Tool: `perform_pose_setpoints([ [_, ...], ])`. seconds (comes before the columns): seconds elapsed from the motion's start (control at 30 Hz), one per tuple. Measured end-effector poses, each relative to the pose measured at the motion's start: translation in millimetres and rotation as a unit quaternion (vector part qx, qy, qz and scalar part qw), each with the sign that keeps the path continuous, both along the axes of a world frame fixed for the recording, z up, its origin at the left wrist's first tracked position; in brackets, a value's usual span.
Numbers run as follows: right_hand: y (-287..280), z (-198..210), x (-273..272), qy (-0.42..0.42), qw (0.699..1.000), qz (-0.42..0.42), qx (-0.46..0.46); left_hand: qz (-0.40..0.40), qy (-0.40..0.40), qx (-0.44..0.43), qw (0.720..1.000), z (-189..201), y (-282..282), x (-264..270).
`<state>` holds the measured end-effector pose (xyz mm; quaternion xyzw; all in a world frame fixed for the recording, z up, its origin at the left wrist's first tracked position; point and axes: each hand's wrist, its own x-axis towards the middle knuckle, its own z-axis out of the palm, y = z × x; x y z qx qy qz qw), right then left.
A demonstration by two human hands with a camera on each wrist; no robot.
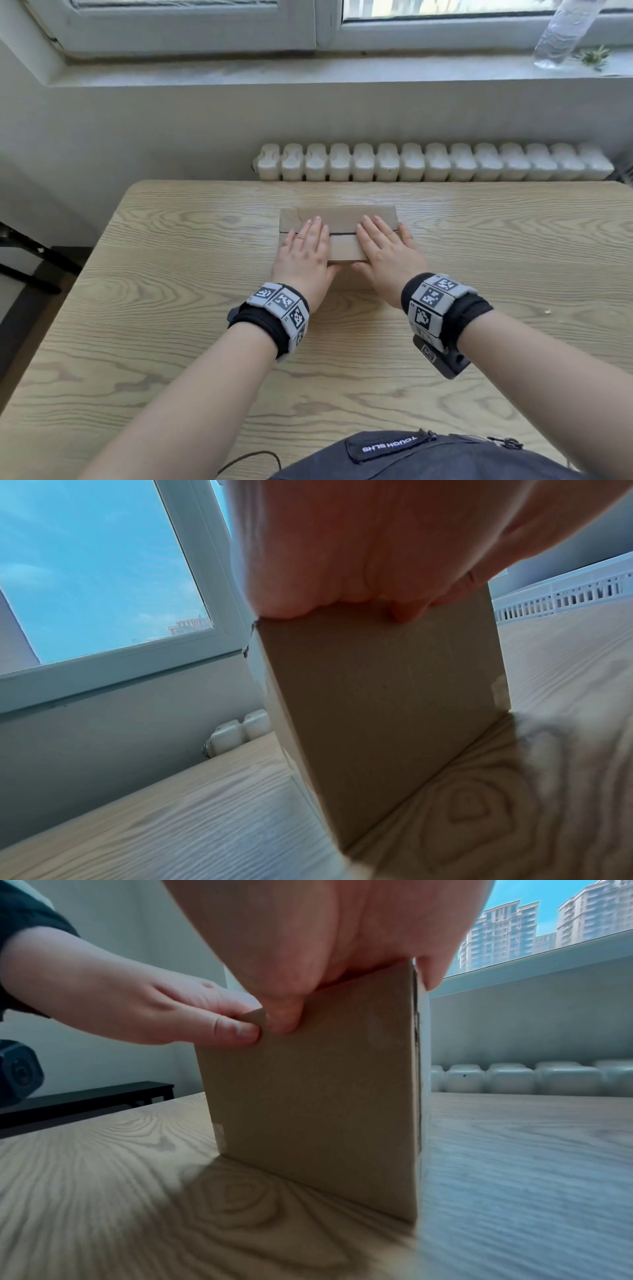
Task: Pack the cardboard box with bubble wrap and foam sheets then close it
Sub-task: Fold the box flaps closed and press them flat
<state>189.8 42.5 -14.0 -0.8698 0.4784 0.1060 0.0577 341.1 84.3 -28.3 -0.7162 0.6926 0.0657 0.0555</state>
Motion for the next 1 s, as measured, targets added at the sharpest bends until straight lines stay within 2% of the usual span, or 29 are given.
perform_pose_setpoints([
  [0.4, -56.8, -4.5, -4.6, -0.015, 1.0, -0.018, -0.008, 0.0, -0.011, 0.018, 1.0, 1.9, -56.6, -4.3],
  [1.0, -60.6, 7.8, -1.7, -0.005, 1.0, -0.025, 0.008, -0.002, -0.013, 0.046, 0.999, 15.9, -60.8, -1.1],
])
